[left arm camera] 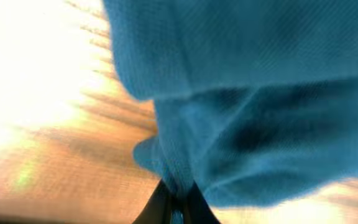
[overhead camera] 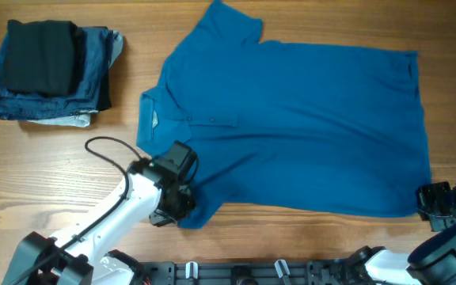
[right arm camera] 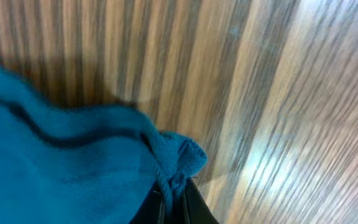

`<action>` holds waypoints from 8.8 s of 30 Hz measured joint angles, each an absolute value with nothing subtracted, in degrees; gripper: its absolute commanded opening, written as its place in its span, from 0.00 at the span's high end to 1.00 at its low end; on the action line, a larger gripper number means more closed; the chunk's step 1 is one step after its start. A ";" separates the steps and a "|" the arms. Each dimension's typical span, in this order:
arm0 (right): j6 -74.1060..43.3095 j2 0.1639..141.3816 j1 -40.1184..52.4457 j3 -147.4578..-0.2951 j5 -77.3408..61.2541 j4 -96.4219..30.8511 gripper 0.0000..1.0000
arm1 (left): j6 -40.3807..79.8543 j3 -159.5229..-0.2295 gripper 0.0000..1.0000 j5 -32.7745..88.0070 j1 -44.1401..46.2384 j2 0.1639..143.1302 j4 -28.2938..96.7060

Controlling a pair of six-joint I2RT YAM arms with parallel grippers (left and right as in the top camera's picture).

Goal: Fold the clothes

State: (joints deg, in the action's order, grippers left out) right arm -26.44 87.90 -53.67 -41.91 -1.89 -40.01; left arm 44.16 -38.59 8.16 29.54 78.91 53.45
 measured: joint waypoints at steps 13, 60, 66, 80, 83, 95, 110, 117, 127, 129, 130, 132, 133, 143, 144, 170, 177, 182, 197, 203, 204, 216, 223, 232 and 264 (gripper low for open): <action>-24.60 84.05 -47.81 -58.48 -4.10 -55.46 0.96 | 39.72 -59.92 0.96 4.40 29.54 78.87 73.76; -24.16 107.15 -30.30 -66.92 -5.10 -22.63 0.96 | 31.07 -76.27 0.96 -10.17 16.75 99.74 41.67; -24.16 107.15 -30.30 -66.92 -4.86 -21.74 0.96 | 31.07 -76.77 0.96 -11.35 16.75 103.44 39.55; -14.24 105.21 -29.91 -69.73 -13.15 -22.28 0.42 | 28.53 -84.31 0.96 -11.70 16.73 103.79 39.62; -13.23 98.10 -29.93 -71.02 -12.97 -37.67 0.96 | 31.88 -87.72 0.96 -8.71 16.73 94.85 56.73; -12.03 109.01 -29.93 -66.08 -3.95 -38.09 0.96 | 34.63 -73.43 0.96 1.21 16.53 109.51 55.68; -13.17 110.24 -30.35 -67.79 5.67 -39.83 0.96 | 31.29 -73.56 0.96 -1.58 7.49 113.65 57.19; -9.32 106.96 -32.29 -77.93 -0.16 -51.68 0.96 | 30.65 -80.77 0.96 -3.88 6.72 108.49 62.41; 12.45 98.06 7.29 -80.09 -21.43 -50.57 0.95 | 30.68 -83.33 0.96 -6.87 6.17 99.44 53.69; 13.43 98.54 13.39 -80.09 -19.75 -48.25 0.96 | 30.68 -83.31 0.96 -8.21 4.69 99.44 53.49; 13.69 99.37 17.78 -80.09 -18.50 -46.15 0.96 | 30.68 -83.33 0.96 -8.67 3.25 99.44 53.30; 14.11 101.32 25.06 -80.07 -17.02 -43.51 0.96 | 30.70 -83.33 0.95 -9.26 -1.06 99.44 52.99; 14.46 102.43 27.79 -80.07 -16.36 -41.80 0.96 | 30.70 -83.33 0.94 -9.17 -3.29 99.44 52.82; 17.06 116.42 45.21 -80.07 -0.80 -28.75 0.56 | 30.72 -83.33 0.79 -6.09 -13.76 99.44 51.77; 17.08 116.42 45.78 -80.09 0.51 -28.03 0.59 | 30.72 -83.33 0.78 -6.07 -13.87 99.44 51.77; 18.48 119.17 46.02 -81.45 14.87 -23.81 0.96 | 30.72 -83.33 0.70 -4.56 -13.89 99.44 51.77; 17.61 119.17 39.44 -83.42 16.29 -13.39 0.90 | 30.72 -83.33 0.70 -4.38 -13.89 99.44 51.72; 16.84 120.29 35.55 -83.44 11.92 -7.40 0.71 | 30.72 -83.33 0.70 -4.38 -13.89 99.44 51.88; 18.44 107.85 30.98 -87.59 -4.80 -21.93 0.47 | 30.72 -83.33 0.69 -4.36 -13.89 99.46 52.01; 27.27 113.75 31.35 -87.57 -12.49 -21.58 0.47 | 30.72 -83.33 0.67 -4.38 -13.89 99.48 52.66; 27.99 115.90 31.73 -87.53 -13.17 -20.53 0.47 | 30.72 -83.33 0.67 -4.38 -13.89 99.48 52.66; 49.10 123.22 40.07 -87.50 -8.05 -13.15 0.57 | 30.72 -83.33 0.65 -4.38 -13.89 99.48 52.27; 50.26 127.94 39.92 -87.48 -5.13 -8.27 0.81 | 30.72 -83.33 0.65 -4.38 -13.89 99.48 52.23; 45.47 127.94 39.92 -87.48 -0.97 -5.45 0.96 | 30.72 -83.31 0.63 -4.38 -13.89 99.48 52.23; 20.91 124.88 25.54 -97.67 -11.49 -24.01 0.44 | 30.72 -83.33 0.62 -3.09 -13.89 99.48 52.34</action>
